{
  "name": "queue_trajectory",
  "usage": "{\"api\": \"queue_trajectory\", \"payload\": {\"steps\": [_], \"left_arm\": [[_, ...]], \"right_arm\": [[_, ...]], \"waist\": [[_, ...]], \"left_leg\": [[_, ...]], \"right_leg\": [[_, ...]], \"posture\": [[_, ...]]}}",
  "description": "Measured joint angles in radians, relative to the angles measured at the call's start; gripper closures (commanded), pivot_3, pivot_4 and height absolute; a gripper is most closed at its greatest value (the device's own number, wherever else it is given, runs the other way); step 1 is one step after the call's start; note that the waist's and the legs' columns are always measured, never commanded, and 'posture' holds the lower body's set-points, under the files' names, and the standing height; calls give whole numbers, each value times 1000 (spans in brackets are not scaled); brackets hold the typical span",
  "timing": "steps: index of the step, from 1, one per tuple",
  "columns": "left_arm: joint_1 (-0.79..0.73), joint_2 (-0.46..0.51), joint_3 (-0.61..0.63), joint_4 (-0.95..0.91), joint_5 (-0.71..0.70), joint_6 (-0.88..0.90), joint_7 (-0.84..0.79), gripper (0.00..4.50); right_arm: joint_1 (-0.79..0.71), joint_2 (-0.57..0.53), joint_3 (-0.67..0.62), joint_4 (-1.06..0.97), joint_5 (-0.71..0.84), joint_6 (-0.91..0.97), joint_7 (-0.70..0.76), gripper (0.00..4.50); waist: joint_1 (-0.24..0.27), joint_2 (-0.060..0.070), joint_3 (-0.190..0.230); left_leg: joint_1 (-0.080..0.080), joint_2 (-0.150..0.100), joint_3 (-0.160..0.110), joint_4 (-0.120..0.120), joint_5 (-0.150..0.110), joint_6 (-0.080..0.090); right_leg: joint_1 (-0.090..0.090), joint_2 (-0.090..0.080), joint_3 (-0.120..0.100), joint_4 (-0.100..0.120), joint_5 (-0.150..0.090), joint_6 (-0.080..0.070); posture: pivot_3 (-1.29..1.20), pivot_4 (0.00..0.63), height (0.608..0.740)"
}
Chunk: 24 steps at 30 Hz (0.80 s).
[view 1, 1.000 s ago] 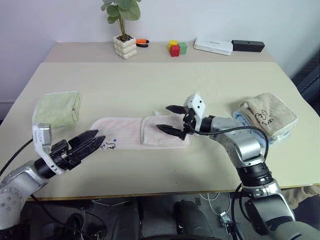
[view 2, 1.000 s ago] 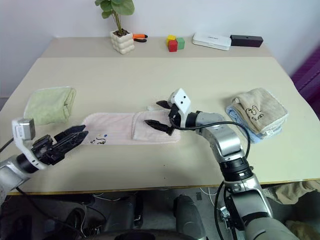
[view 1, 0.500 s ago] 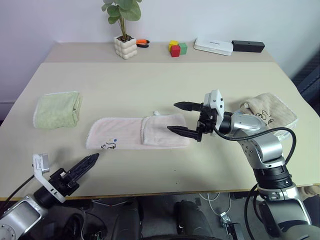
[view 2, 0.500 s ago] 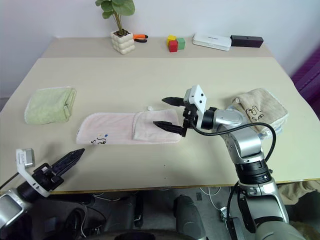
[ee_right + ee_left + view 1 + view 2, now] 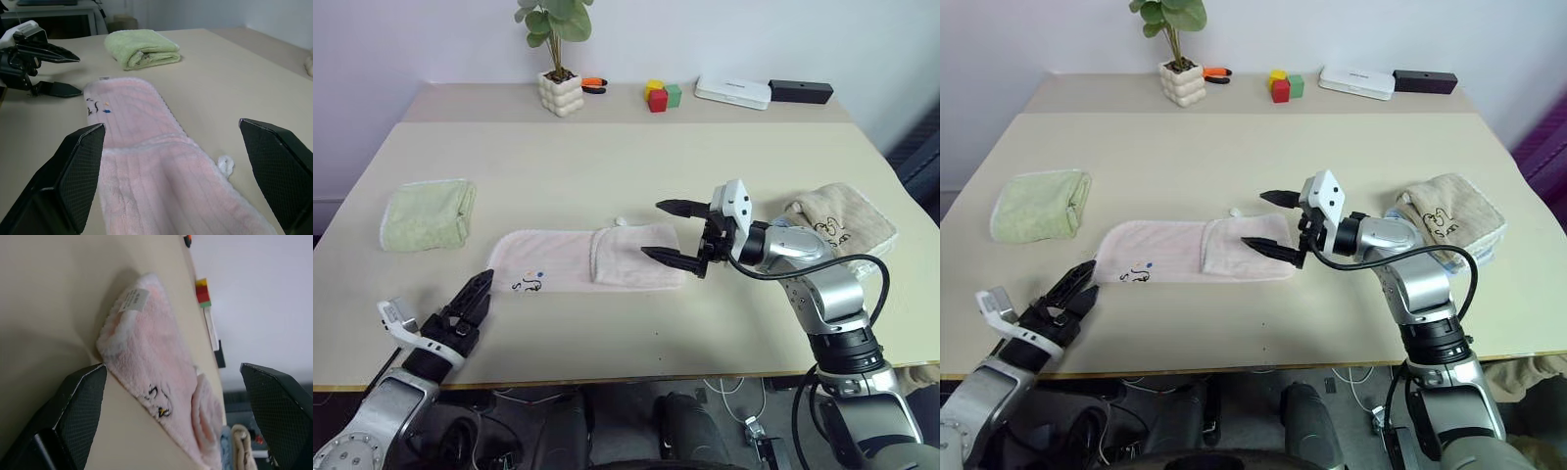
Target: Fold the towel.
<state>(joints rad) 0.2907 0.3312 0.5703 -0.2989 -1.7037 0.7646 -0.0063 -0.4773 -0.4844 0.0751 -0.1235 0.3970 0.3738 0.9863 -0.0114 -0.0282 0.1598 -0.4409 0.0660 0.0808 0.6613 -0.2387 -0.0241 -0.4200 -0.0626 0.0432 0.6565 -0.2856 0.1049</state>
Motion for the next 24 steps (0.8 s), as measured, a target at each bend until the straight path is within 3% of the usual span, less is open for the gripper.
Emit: {"api": "queue_trajectory", "payload": {"steps": [2,7,9,11,17,24], "left_arm": [[-10,2,-10,15,-12,-4,29,893],[-26,1,-29,48,-48,-10,85,3333],[-40,1,-29,52,-67,-14,107,3761],[-66,4,-27,58,-79,-16,111,4481],[-74,8,-26,76,-96,-20,107,4481],[-73,7,-26,80,-122,-38,118,4481]], "right_arm": [[0,2,2,0,-2,-4,-5,0],[1,2,3,0,-7,-7,-18,0],[3,2,8,0,-12,-8,-21,0],[3,2,16,0,-15,-8,-28,0],[3,7,19,0,-23,-10,-39,0],[3,12,19,1,-30,-15,-47,0]], "waist": [[0,0,0],[0,0,0],[1,2,-1],[4,4,-2],[1,6,-2],[0,6,-2]], "left_leg": [[0,0,0,0,0,0],[0,0,0,0,0,0],[0,0,0,0,0,0],[2,-1,-1,0,0,0],[15,-1,0,-7,0,0],[17,-1,-1,-10,0,-1]], "right_leg": [[0,0,0,0,0,0],[1,0,0,-1,0,0],[1,0,0,-1,0,0],[3,0,0,-1,0,0],[16,-1,0,-9,0,-1],[15,-2,0,-10,0,-1]], "posture": [[0,150,735],[0,150,735],[0,150,735],[0,150,735],[0,150,735],[0,150,735]]}}
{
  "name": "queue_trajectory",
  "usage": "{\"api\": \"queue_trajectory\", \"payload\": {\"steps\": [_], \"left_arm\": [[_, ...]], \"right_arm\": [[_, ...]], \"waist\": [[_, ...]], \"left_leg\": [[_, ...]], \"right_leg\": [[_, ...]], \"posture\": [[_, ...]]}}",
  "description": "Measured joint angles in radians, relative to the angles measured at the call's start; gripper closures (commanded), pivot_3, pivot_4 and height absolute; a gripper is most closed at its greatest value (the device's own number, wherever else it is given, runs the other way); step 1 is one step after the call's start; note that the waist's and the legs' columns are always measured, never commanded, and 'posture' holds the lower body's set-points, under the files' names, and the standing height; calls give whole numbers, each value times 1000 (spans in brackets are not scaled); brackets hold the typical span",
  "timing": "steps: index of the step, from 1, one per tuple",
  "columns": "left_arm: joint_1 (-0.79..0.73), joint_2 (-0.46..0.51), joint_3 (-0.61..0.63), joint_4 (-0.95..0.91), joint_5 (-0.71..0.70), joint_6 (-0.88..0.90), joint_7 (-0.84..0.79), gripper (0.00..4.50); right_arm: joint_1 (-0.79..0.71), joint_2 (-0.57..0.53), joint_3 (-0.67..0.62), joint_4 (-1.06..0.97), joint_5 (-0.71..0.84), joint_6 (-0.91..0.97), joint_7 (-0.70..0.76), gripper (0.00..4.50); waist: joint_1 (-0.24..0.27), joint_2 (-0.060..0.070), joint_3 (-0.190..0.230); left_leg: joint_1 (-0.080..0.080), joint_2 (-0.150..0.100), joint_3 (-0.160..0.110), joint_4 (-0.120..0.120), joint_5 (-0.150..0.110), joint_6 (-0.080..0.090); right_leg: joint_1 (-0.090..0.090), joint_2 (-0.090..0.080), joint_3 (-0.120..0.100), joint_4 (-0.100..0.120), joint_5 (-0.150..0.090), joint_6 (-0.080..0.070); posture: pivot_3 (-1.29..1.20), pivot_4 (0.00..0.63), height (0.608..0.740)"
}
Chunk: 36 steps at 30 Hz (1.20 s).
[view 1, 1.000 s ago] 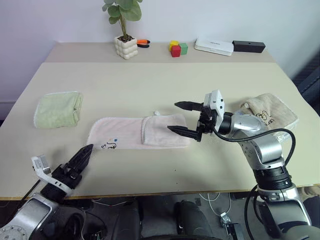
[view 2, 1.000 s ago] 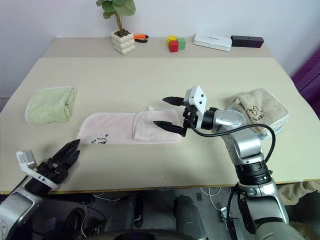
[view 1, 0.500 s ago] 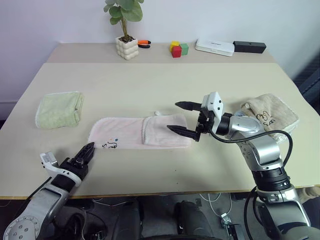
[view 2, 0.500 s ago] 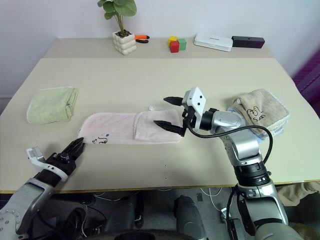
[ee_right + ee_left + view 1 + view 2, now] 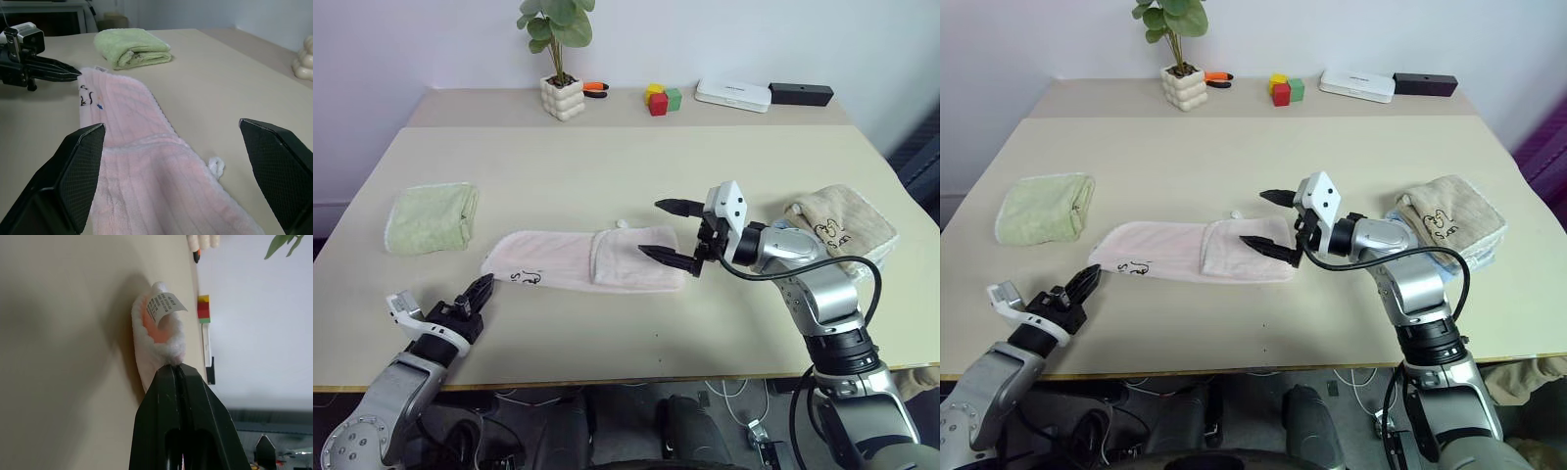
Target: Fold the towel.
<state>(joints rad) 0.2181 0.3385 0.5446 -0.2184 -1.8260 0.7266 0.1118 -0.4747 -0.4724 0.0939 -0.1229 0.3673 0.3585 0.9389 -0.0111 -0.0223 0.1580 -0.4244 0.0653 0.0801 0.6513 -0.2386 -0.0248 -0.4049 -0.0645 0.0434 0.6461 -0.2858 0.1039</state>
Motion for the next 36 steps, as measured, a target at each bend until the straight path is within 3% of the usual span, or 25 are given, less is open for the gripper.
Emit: {"api": "queue_trajectory", "payload": {"steps": [8,16,22,30,36], "left_arm": [[-1,1,-7,-1,-19,-3,-32,4481],[-18,77,-83,-100,62,37,-158,4481],[-39,124,-150,-175,154,63,-249,4481],[-203,190,-291,-184,314,100,-407,4481],[-411,172,-417,-90,422,135,-518,4481]], "right_arm": [[0,3,0,3,-2,-2,-1,0],[1,1,1,12,-9,-2,-4,0],[34,-71,-74,-1,113,75,73,0],[100,-177,-144,-35,163,52,171,0],[135,-219,-160,-29,152,35,173,0]], "waist": [[-3,-1,0],[-6,-1,1],[-3,0,1],[-3,0,2],[2,0,2]], "left_leg": [[0,0,0,-2,0,0],[-1,1,1,-5,0,0],[-2,1,1,-7,-1,1],[-2,0,2,-7,-1,2],[-3,-1,3,-5,-1,2]], "right_leg": [[-1,-2,0,-2,0,-1],[-2,-2,0,-6,1,-2],[-1,-4,0,-12,2,-4],[0,-2,0,-15,2,-4],[1,0,0,-15,2,-4]], "posture": [[0,150,735],[0,150,735],[0,150,735],[0,150,735],[0,150,735]]}}
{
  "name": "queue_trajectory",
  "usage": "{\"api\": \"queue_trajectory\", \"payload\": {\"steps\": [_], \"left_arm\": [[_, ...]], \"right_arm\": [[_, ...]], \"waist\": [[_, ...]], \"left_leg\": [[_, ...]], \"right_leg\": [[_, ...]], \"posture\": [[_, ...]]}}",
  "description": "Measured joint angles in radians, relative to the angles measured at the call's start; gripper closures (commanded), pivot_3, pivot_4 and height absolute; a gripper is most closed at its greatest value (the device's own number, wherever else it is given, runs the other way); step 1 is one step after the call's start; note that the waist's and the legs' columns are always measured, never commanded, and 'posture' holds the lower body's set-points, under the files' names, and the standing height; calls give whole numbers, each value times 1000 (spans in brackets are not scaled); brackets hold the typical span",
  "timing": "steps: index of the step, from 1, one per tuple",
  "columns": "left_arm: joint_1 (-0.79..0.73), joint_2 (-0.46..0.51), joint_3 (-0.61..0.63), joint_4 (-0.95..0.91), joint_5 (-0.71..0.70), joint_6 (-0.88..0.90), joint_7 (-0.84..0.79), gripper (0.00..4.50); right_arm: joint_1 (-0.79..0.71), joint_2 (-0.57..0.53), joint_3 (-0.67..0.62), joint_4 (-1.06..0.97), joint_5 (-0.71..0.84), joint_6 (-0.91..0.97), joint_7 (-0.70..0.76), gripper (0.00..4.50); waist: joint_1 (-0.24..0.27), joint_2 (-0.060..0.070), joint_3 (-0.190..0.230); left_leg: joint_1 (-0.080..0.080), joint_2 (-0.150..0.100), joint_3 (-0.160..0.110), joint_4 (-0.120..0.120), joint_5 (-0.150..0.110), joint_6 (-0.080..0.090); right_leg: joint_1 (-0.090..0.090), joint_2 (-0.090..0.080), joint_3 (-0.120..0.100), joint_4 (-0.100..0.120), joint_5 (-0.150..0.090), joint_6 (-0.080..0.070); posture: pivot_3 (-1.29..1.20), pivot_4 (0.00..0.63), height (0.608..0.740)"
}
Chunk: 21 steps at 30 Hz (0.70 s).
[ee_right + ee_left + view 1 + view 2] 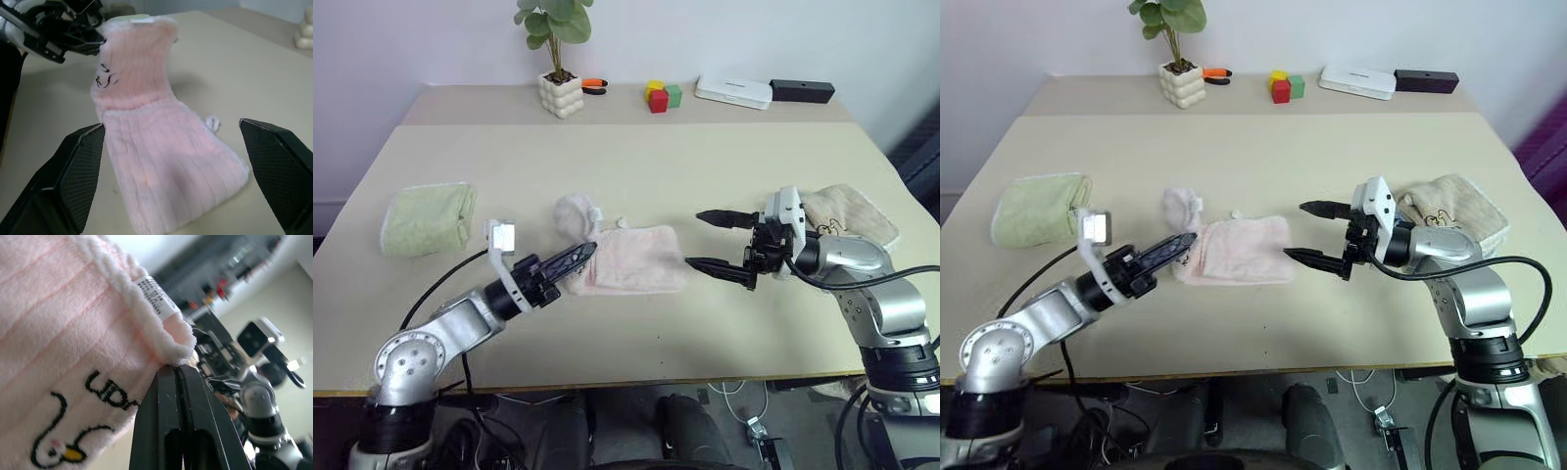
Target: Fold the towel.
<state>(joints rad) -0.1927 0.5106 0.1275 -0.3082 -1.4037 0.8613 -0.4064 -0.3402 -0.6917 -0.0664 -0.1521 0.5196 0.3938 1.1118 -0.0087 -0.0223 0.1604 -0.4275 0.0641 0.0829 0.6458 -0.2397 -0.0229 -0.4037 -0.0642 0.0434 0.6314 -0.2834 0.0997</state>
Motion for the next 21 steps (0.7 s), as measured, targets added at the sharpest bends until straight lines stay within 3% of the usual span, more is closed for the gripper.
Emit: {"api": "queue_trajectory", "payload": {"steps": [11,21], "left_arm": [[-253,-104,-238,230,290,25,-252,4481],[-350,-211,-333,400,510,-7,-429,4481]], "right_arm": [[111,-73,-103,-13,-3,-10,-22,0],[200,-77,-146,-99,5,-6,-79,0]], "waist": [[-2,0,0],[-1,-1,1]], "left_leg": [[0,0,0,0,0,1],[0,0,-1,1,0,1]], "right_leg": [[0,2,0,0,0,2],[1,3,0,0,1,3]], "posture": [[0,150,735],[0,150,735]]}}
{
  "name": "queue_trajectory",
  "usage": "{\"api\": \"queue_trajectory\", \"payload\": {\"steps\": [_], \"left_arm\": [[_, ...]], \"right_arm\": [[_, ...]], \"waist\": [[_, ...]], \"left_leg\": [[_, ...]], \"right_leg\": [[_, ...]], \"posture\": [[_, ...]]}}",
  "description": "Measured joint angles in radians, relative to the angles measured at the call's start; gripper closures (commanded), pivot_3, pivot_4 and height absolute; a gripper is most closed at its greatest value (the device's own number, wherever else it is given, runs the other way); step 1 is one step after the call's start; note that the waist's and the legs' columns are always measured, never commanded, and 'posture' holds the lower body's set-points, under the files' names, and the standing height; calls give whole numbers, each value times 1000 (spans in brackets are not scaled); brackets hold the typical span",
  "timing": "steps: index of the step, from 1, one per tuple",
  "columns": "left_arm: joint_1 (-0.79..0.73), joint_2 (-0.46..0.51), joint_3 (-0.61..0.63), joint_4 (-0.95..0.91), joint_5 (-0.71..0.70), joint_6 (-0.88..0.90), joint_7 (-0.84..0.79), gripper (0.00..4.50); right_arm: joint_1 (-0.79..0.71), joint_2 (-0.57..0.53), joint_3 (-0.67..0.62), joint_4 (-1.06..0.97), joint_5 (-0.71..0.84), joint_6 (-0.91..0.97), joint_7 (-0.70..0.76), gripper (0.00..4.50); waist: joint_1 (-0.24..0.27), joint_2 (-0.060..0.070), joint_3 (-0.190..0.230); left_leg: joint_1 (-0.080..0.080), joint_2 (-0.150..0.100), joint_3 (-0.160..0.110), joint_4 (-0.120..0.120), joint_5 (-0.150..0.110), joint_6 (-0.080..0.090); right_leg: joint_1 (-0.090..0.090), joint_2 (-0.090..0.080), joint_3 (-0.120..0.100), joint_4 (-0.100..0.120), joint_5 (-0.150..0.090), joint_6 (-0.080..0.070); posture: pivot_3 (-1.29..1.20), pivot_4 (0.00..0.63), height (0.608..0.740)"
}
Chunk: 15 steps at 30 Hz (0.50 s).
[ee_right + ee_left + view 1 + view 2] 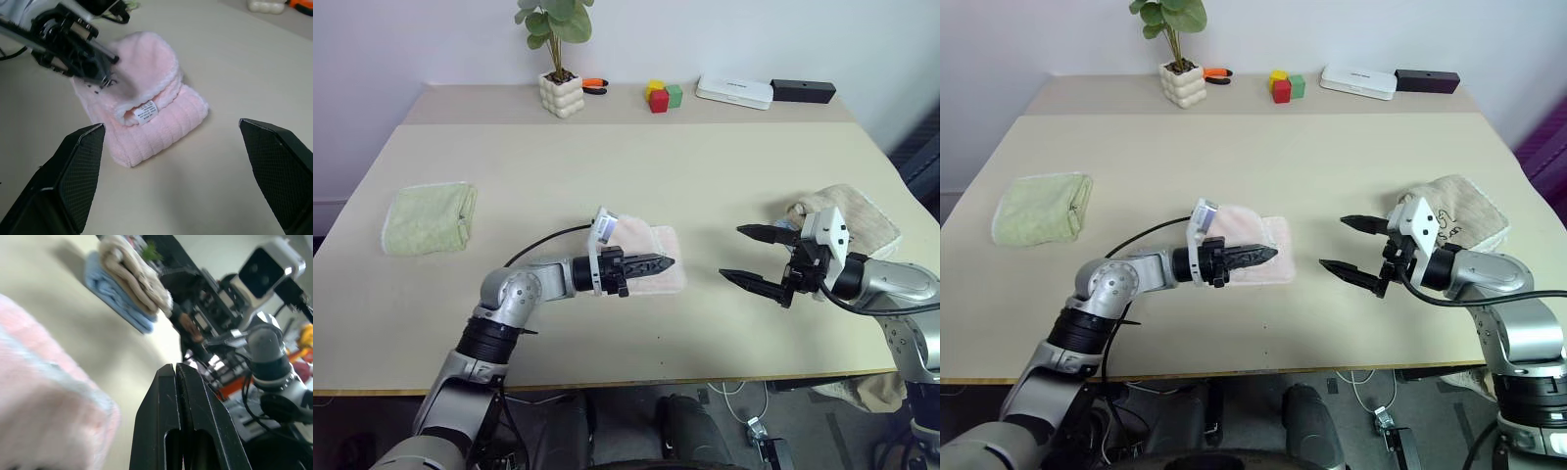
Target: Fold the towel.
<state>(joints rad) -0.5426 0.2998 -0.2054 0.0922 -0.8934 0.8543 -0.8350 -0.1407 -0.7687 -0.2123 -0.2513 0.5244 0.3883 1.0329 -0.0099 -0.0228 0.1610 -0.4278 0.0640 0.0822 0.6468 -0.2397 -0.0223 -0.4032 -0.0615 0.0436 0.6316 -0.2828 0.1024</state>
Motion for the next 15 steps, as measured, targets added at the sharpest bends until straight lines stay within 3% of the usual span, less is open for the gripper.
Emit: {"api": "queue_trajectory", "payload": {"steps": [7,15], "left_arm": [[-5,-6,-3,-27,83,-57,-79,4481],[15,71,173,-125,33,-44,-93,4481]], "right_arm": [[0,2,0,-17,1,2,-35,0],[-66,35,27,-11,10,9,-49,0]], "waist": [[-2,0,0],[-2,0,0]], "left_leg": [[0,1,-1,0,0,0],[0,1,-1,0,0,0]], "right_leg": [[0,1,0,0,0,0],[0,1,0,0,1,2]], "posture": [[0,150,735],[0,150,735]]}}
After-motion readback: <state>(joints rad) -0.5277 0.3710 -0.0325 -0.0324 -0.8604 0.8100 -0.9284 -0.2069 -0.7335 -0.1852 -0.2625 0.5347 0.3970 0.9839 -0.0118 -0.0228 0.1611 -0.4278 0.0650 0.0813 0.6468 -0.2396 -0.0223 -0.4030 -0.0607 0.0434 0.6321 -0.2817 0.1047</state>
